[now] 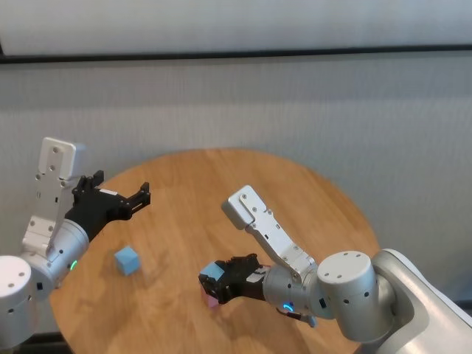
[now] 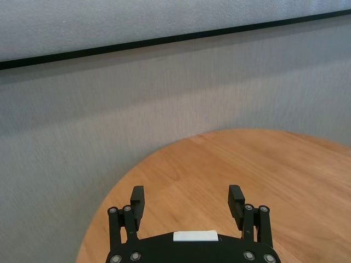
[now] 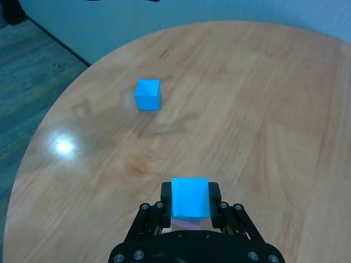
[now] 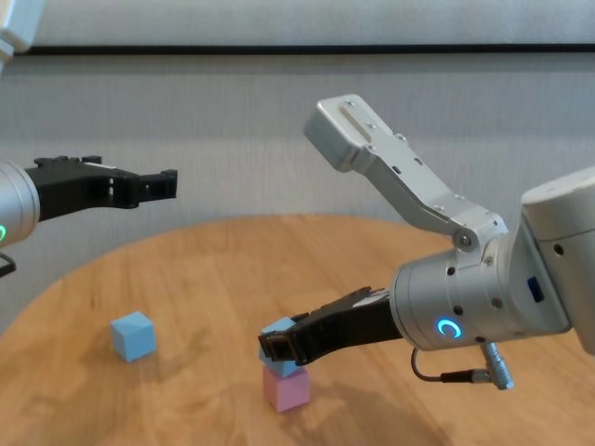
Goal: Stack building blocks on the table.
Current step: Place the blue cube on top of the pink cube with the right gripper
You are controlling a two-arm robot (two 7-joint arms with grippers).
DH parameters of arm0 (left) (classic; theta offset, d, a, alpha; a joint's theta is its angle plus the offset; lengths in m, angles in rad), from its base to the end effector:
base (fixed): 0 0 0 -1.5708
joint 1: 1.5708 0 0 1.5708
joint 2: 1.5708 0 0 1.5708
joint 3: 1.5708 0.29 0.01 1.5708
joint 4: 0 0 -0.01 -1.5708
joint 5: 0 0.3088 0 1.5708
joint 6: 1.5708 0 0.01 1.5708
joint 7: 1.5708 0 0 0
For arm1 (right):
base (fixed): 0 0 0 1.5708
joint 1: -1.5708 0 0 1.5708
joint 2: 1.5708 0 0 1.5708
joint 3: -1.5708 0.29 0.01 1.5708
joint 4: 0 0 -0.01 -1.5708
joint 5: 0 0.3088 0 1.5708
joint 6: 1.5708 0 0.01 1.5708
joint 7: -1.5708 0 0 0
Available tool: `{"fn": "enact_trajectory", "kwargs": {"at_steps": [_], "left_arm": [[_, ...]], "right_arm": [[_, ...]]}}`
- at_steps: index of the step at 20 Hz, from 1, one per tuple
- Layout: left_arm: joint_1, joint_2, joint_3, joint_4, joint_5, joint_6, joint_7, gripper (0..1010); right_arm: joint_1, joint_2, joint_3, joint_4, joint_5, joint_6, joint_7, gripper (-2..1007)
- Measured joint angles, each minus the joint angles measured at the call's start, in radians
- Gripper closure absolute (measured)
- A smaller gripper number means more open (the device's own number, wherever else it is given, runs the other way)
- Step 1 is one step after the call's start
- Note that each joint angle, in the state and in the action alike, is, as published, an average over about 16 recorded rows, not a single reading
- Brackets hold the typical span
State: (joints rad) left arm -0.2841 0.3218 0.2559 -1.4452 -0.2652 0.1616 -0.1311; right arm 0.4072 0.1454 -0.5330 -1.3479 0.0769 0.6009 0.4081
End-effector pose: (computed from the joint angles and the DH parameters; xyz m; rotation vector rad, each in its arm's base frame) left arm 0.3995 0.0296 -0.2479 0.1437 -0.0245 1.2502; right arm 0.4058 0.1047 -0.2548 -0.5624 0.1964 -0.7468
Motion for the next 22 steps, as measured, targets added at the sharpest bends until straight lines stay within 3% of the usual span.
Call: {"fn": "enact_trajectory", "kwargs": {"at_steps": [22], "left_arm": [[0.0,0.0,0.0,0.0,0.0,0.0,0.0,11]], "right_arm": [[0.009,-0.009,0.003,0.014,0.001,0.031,0.013,636]]}}
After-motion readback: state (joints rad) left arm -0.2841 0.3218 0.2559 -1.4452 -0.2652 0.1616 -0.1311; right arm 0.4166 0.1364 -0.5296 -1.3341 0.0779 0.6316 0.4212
